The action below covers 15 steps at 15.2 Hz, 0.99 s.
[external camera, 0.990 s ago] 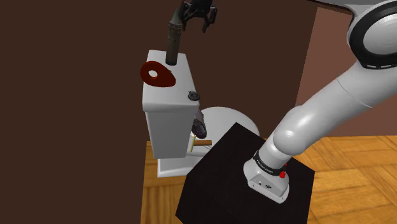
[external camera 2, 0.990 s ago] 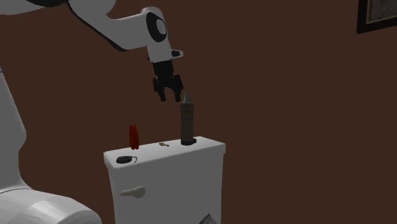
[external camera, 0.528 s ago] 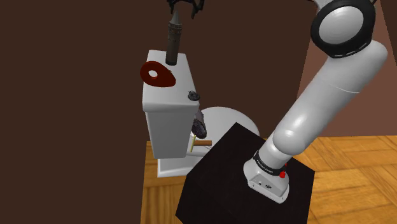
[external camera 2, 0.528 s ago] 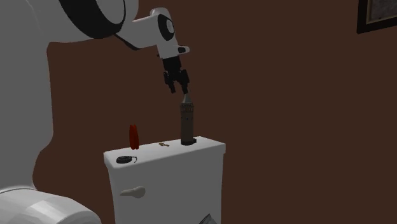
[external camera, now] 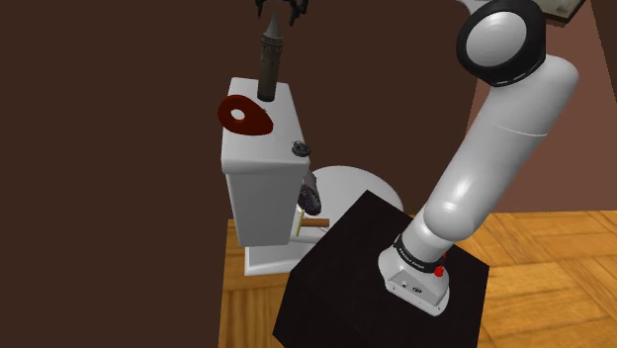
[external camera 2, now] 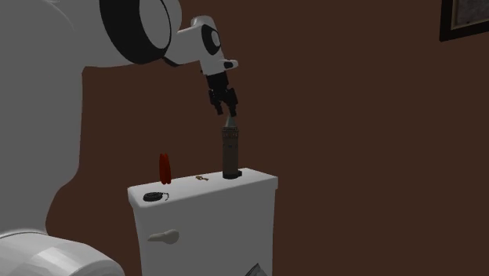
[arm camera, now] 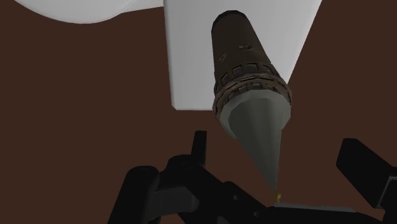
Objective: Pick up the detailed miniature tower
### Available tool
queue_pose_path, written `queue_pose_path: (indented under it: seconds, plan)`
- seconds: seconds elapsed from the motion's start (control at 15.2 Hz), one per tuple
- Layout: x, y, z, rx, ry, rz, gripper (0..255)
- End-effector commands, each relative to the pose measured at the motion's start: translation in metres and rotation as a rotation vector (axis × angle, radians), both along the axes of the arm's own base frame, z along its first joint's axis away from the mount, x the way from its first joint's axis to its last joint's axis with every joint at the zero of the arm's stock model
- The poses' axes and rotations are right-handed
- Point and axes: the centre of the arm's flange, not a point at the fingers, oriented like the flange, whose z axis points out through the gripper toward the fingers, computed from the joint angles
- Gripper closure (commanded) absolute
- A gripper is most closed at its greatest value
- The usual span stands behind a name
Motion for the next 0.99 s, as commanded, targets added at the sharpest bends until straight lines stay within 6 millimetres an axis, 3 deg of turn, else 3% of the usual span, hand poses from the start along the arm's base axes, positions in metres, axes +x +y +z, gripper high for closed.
queue_pose_path:
  seconds: [0.0, 0.2, 0.26, 0.92]
  plan:
    - [-0.0003, 0.0001, -0.0100, 0.000, -0.001, 0.000, 0]
    - [-0.0004, 0.0001, -0.0184, 0.000, -0.001, 0.000, 0]
    - [0.0000, 0.0003, -0.0185, 0.000, -0.001, 0.000, 255]
    - [-0.0004, 0.0001, -0.0131, 0.000, -0.001, 0.000, 255]
